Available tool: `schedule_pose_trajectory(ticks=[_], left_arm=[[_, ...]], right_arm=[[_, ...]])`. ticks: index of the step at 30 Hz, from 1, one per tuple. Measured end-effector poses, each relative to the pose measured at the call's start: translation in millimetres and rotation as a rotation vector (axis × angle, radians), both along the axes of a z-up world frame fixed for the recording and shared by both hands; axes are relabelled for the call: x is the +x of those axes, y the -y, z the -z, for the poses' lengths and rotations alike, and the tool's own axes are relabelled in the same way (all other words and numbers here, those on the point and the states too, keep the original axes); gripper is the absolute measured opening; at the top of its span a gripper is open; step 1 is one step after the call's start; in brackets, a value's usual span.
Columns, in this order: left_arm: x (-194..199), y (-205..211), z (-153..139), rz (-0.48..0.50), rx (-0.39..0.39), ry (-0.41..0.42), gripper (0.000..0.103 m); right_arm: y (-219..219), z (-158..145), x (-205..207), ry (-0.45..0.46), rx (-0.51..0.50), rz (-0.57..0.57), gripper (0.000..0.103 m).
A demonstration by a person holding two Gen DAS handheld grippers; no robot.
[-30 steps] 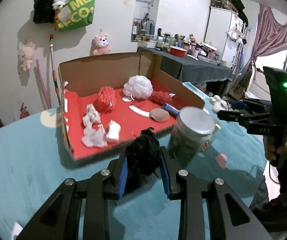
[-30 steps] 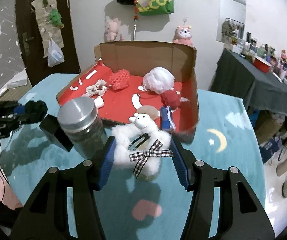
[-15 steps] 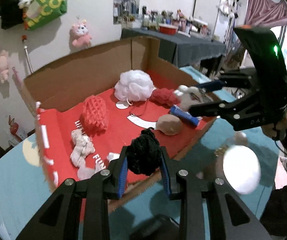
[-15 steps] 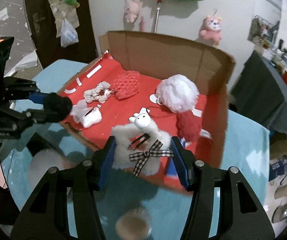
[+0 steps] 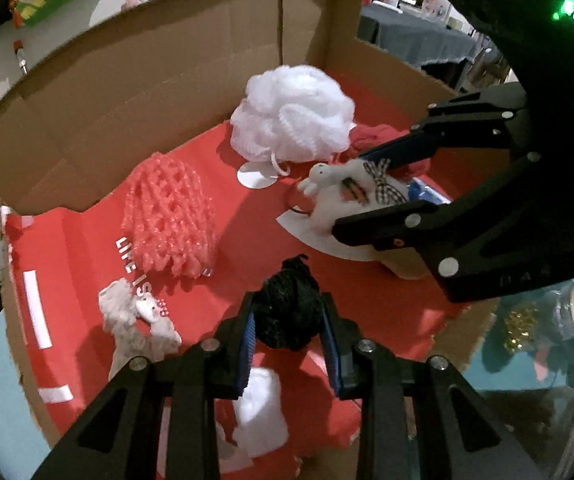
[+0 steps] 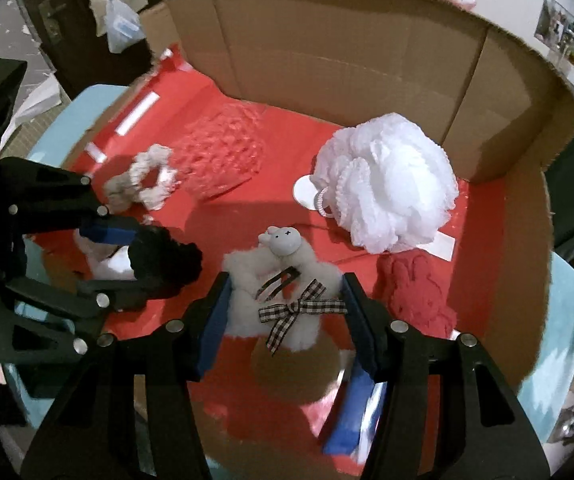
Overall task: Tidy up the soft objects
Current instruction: 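Lower the pom-pom and sheep into the box and open both tools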
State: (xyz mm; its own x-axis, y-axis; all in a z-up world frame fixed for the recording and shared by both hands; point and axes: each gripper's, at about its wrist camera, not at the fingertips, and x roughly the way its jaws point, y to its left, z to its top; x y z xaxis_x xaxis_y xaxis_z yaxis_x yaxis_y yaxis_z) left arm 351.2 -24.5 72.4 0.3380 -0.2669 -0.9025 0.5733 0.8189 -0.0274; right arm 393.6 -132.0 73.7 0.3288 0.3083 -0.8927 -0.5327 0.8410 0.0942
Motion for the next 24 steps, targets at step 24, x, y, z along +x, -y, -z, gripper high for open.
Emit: schedule_pose_trajectory(ticks=[24], left_arm=[[9,7,8,-0.007,0.005,0.009,0.034]], right_arm=[[-10,25,24,-0.044,-0.061,0.029,0.054]])
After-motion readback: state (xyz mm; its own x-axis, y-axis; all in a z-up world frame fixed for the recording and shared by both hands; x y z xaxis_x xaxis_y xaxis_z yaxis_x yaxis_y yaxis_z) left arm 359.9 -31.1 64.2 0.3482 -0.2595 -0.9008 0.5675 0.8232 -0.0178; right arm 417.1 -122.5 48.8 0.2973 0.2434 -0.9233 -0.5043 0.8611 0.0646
